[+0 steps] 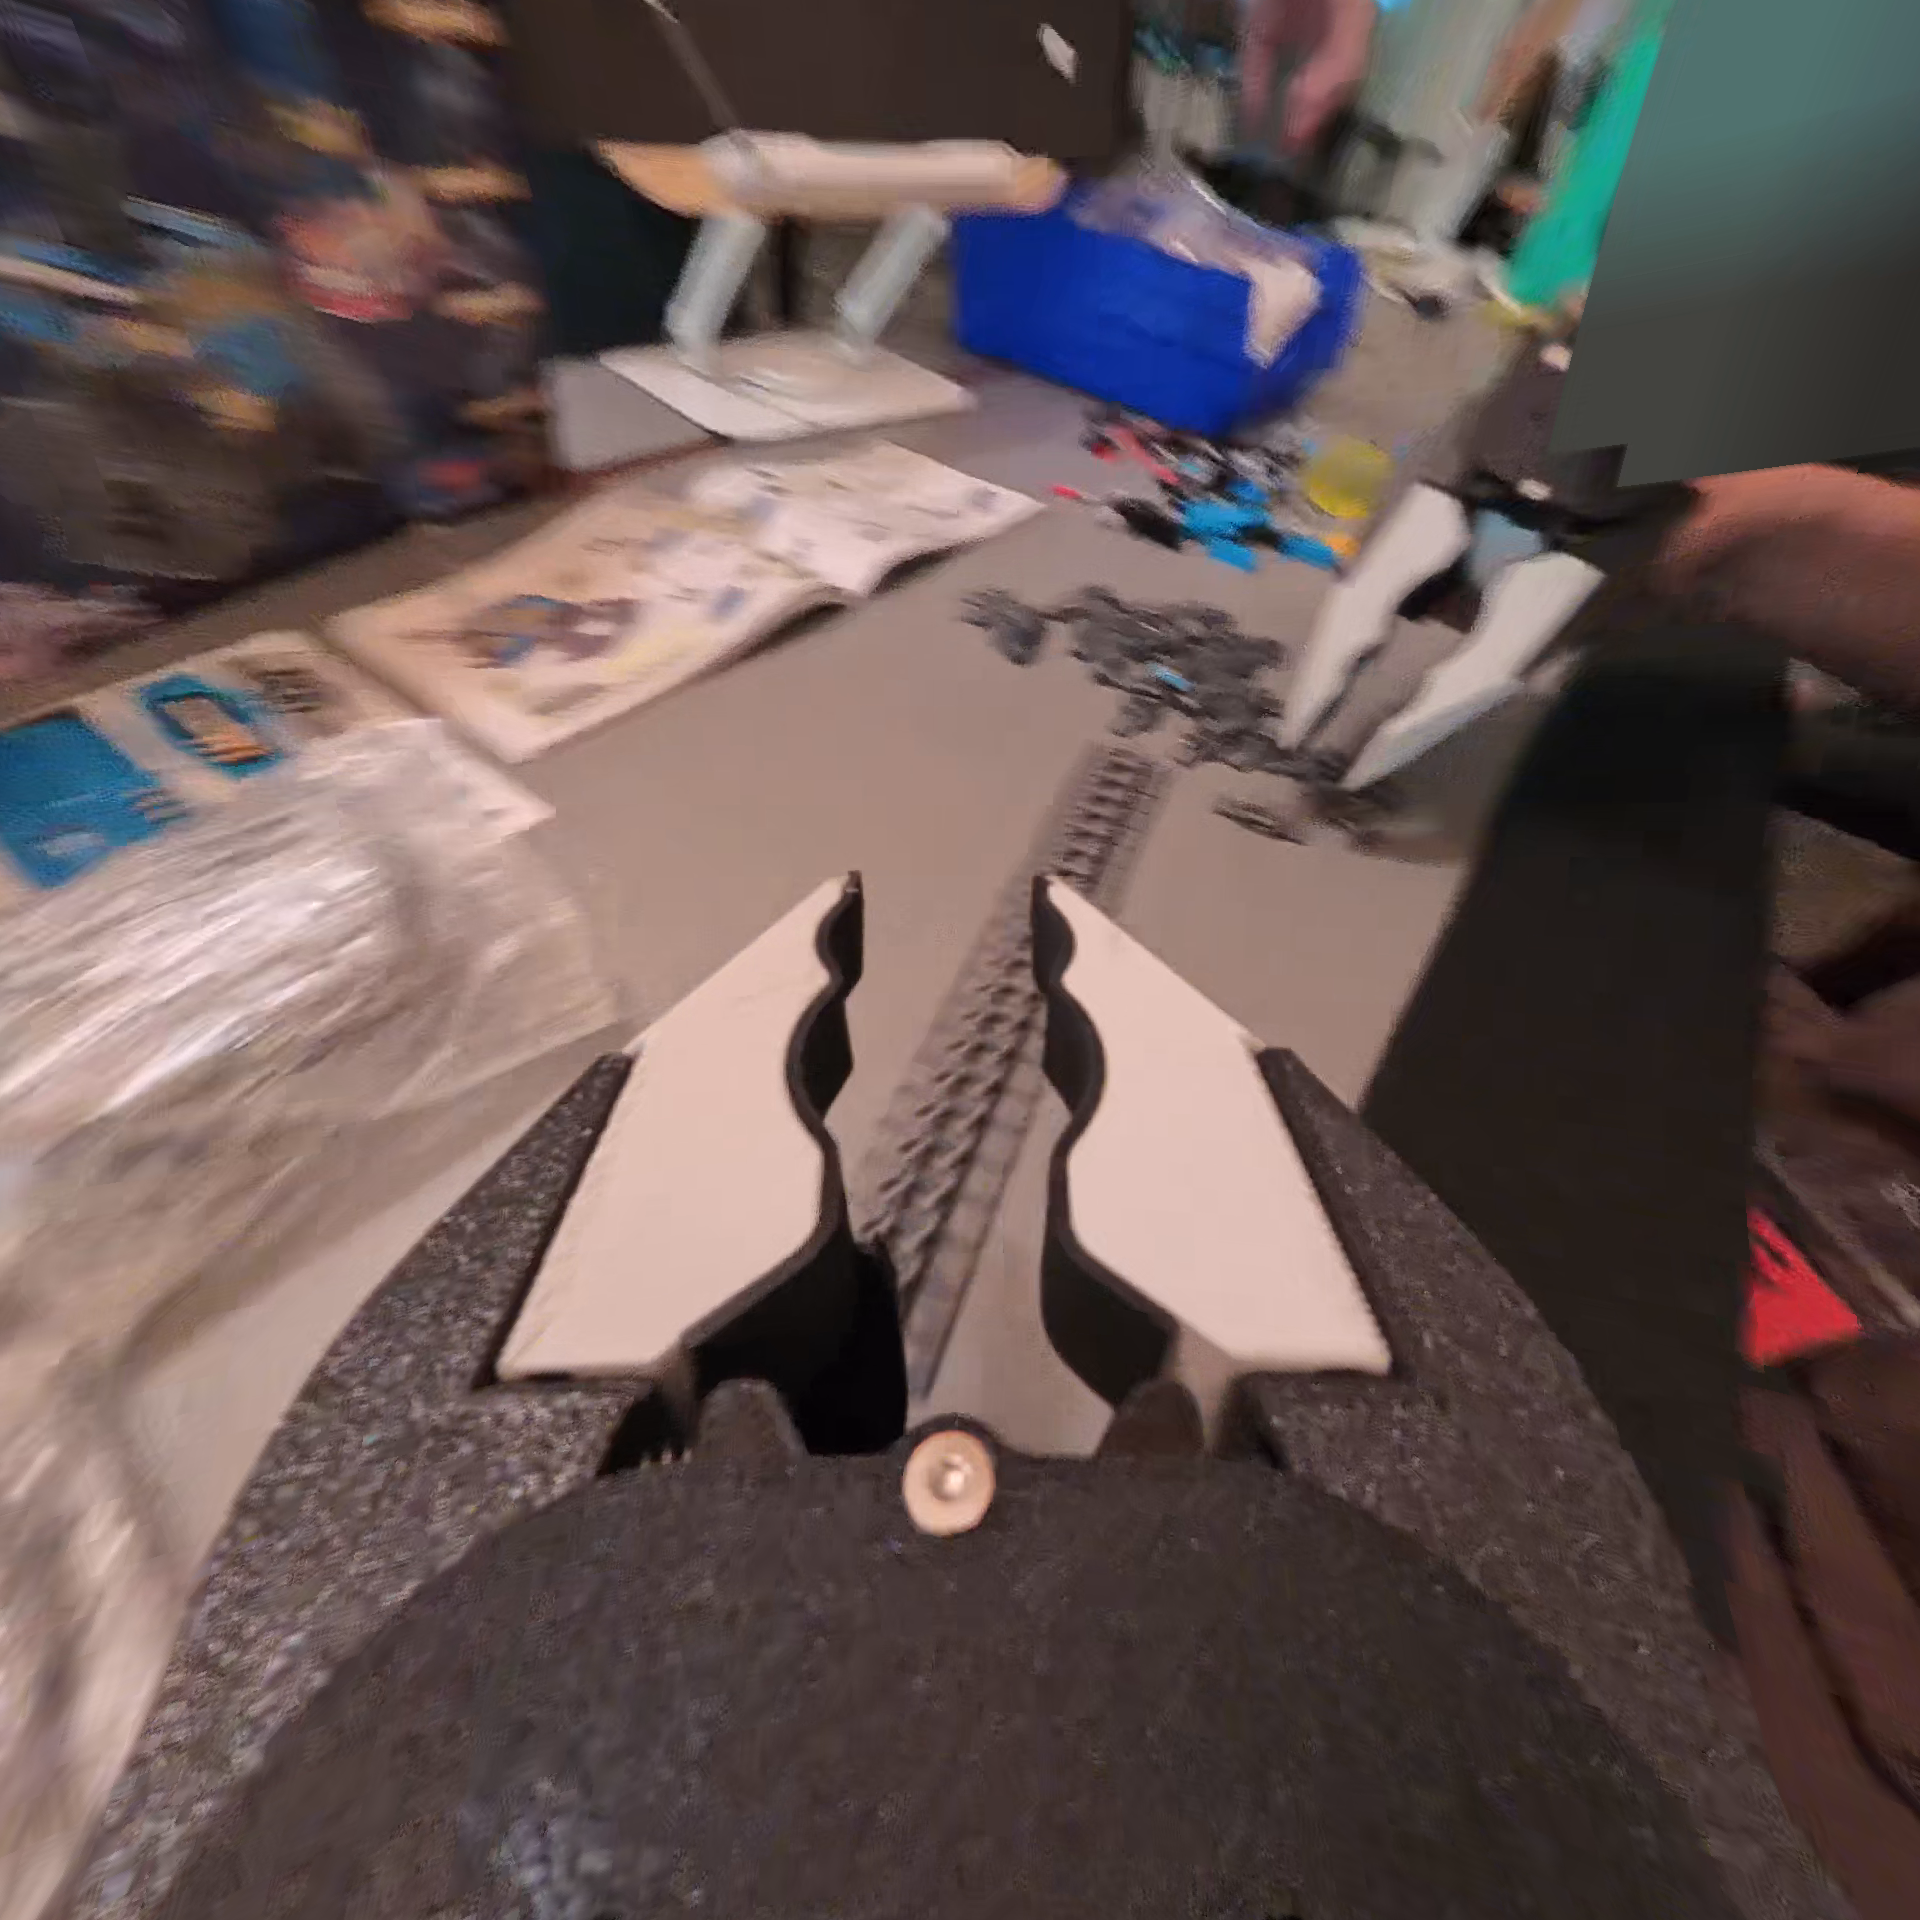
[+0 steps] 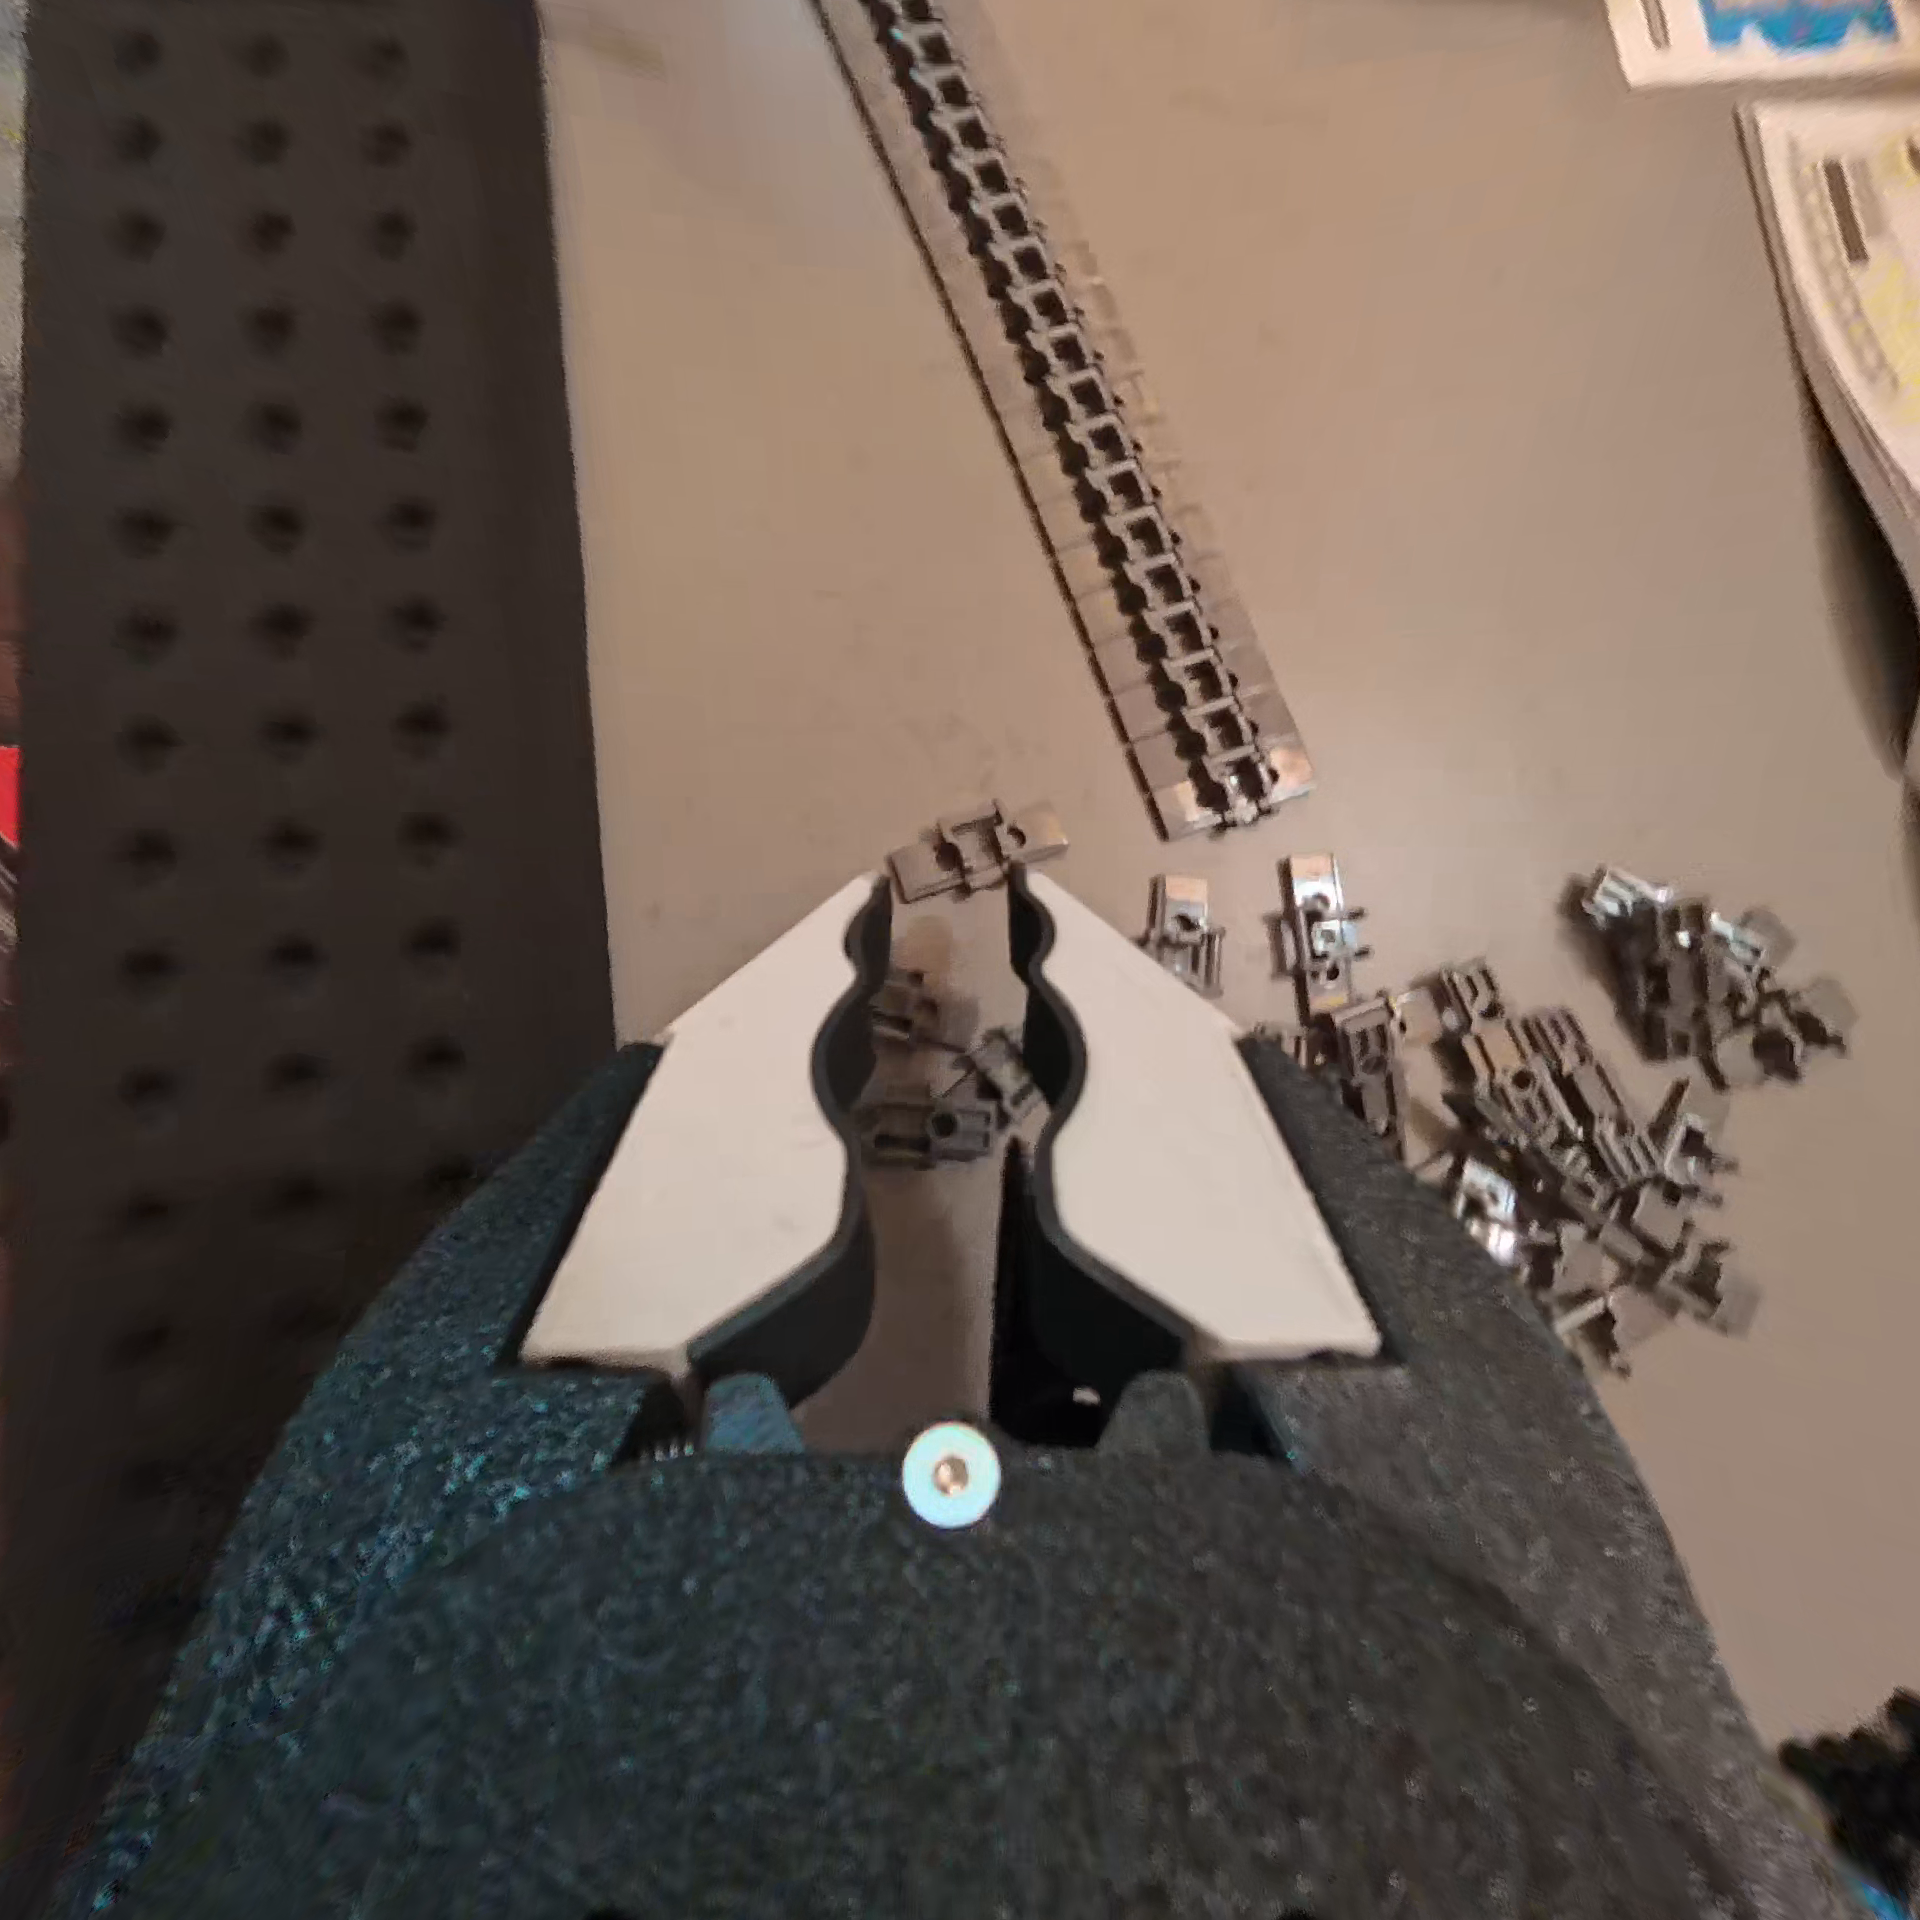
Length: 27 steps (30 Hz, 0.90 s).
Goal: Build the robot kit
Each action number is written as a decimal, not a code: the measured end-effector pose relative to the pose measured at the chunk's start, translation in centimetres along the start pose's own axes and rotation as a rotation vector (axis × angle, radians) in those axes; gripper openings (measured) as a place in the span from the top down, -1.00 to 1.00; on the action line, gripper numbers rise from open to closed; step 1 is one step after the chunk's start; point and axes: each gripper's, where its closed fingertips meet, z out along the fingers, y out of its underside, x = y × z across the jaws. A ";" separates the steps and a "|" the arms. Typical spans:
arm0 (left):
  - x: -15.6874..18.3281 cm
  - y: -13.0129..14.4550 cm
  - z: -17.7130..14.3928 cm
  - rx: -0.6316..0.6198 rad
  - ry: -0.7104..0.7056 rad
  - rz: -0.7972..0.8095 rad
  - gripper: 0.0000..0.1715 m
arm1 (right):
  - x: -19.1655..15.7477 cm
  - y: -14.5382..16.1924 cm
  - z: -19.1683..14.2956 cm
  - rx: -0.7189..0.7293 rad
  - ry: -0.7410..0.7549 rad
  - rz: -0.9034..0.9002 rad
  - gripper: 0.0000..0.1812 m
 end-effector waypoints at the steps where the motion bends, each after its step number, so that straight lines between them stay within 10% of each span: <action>1: 1.3 -0.3 1.6 -0.055 0.067 0.026 0.60 | 0.1 0.0 0.3 0.000 -0.023 -0.023 0.75; 15: 7.8 3.8 16.1 -0.496 0.381 0.233 0.60 | 0.3 0.2 2.9 0.035 -0.154 -0.090 0.91; 27: 7.0 6.3 14.8 -0.545 0.372 0.268 0.76 | 1.0 -0.1 -0.9 0.109 -0.176 0.009 0.80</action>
